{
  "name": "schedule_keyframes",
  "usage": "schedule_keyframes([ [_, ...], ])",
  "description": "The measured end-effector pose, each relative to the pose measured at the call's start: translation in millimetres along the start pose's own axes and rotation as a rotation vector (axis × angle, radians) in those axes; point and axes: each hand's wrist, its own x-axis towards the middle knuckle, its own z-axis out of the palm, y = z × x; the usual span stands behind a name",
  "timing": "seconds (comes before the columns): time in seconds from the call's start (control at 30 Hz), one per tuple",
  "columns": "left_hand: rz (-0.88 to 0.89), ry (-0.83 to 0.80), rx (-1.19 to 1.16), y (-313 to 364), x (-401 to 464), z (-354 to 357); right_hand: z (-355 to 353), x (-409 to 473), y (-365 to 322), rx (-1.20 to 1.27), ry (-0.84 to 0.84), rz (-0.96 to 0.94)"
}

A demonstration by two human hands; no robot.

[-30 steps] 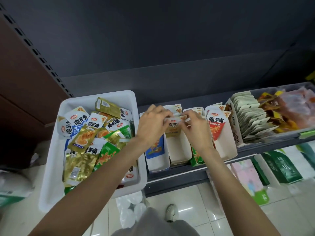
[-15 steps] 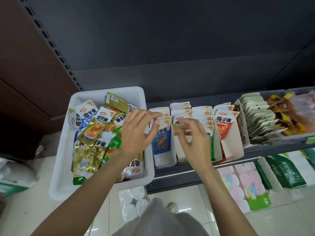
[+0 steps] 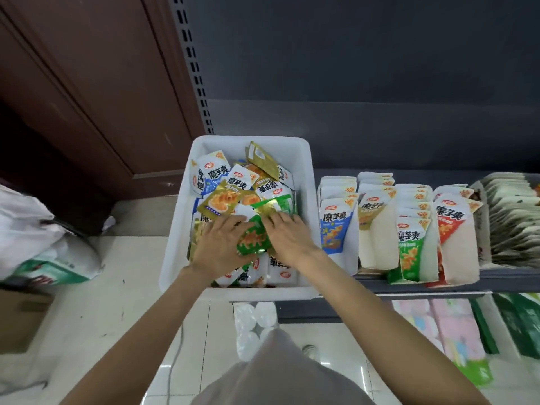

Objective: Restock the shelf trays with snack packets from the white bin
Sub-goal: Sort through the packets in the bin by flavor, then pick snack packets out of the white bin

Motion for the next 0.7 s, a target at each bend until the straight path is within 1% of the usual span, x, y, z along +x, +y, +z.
schedule_keyframes([
  [0.17, 0.072, -0.077, 0.158, 6, 13, 2, -16, 17, 15, -0.07, -0.076, -0.029],
  [0.3, 0.072, -0.042, 0.151, 2, 14, 5, -27, 23, 22, -0.073, -0.086, -0.102],
  [0.4, 0.066, -0.006, 0.067, -1, 13, 8, -44, 20, 28, -0.062, -0.098, -0.139],
  [0.47, 0.071, 0.042, -0.095, -2, 12, 8, -63, 11, 34, -0.008, -0.03, -0.141],
  [0.5, 0.068, 0.103, -0.229, -1, 11, 6, -72, 4, 36, 0.021, 0.068, -0.144],
  [0.53, 0.028, 0.19, -0.397, 0, 10, 2, -80, -5, 41, 0.035, 0.227, -0.151],
  [0.57, -0.065, 0.271, -0.577, 5, 6, -6, -84, -16, 44, 0.046, 0.432, -0.145],
  [0.63, -0.303, 0.37, -0.971, 16, -3, -24, -87, -41, 47, 0.066, 0.854, -0.058],
  [0.67, -0.38, 0.401, -1.186, 22, -6, -32, -86, -54, 45, 0.074, 1.014, 0.001],
  [0.7, -0.41, 0.412, -1.357, 28, -9, -40, -83, -65, 42, 0.081, 1.134, 0.05],
])
